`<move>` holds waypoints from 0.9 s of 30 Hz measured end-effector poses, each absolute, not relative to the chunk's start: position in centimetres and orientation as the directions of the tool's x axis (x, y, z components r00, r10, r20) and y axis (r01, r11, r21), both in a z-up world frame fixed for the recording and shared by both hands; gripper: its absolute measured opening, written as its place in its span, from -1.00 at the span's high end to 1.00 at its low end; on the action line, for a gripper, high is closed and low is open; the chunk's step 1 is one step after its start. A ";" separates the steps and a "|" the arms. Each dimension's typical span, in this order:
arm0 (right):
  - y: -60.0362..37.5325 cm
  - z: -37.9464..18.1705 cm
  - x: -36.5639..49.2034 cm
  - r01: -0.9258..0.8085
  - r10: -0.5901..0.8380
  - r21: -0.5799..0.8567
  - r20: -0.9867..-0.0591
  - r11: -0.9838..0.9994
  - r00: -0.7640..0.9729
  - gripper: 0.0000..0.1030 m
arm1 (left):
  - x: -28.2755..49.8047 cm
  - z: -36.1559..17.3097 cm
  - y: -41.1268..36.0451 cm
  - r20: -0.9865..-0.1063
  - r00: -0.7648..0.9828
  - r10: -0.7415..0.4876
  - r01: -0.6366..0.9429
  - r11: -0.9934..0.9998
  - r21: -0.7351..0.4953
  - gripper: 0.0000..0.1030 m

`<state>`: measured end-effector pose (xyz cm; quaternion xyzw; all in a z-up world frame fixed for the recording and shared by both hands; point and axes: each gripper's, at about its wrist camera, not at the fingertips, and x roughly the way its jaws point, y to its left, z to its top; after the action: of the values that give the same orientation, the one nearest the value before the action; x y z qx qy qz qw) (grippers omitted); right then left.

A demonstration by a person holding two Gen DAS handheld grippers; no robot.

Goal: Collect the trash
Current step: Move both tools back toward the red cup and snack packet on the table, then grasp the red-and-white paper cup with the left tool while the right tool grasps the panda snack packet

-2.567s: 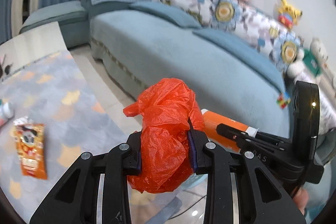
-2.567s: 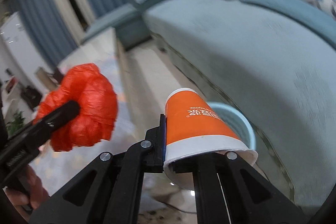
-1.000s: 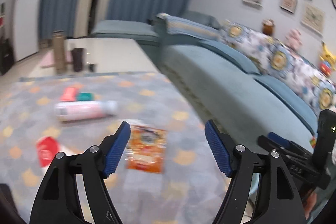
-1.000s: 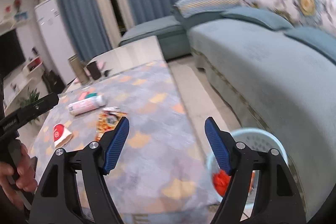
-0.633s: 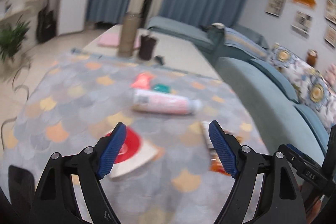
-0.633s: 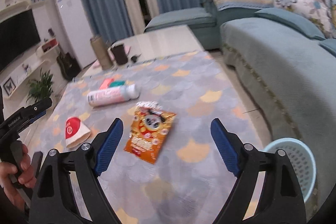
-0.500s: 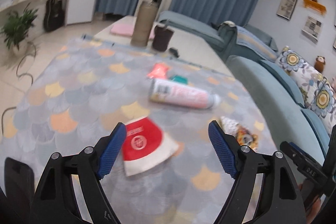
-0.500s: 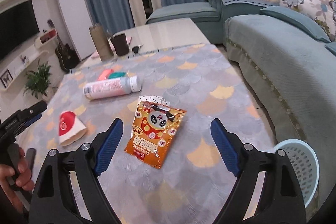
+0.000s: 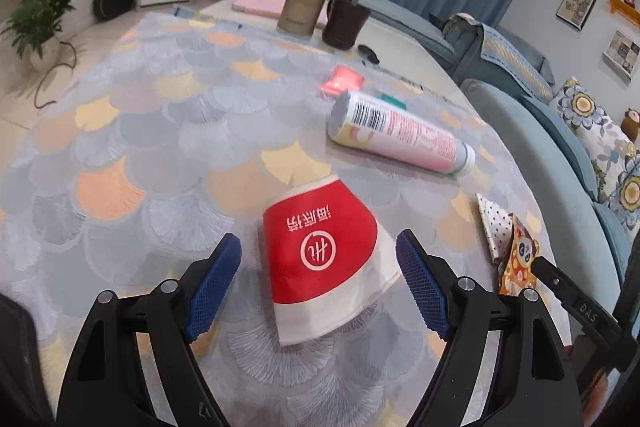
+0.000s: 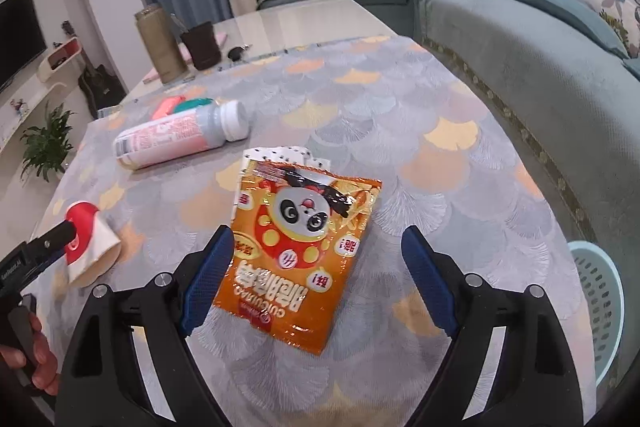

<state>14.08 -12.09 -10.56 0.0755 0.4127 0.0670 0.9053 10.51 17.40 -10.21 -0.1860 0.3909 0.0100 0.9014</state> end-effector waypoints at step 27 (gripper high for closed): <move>-10.3 -12.0 15.0 -0.113 0.189 0.152 -0.795 0.982 0.576 0.45 | 9.6 -9.5 16.2 -0.628 0.763 -0.155 -0.105 0.929 -0.356 0.32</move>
<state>14.97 -10.31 -11.97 0.0422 0.4524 0.0853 0.8867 9.62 16.17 -9.54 -0.1883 0.3440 -0.0136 0.9198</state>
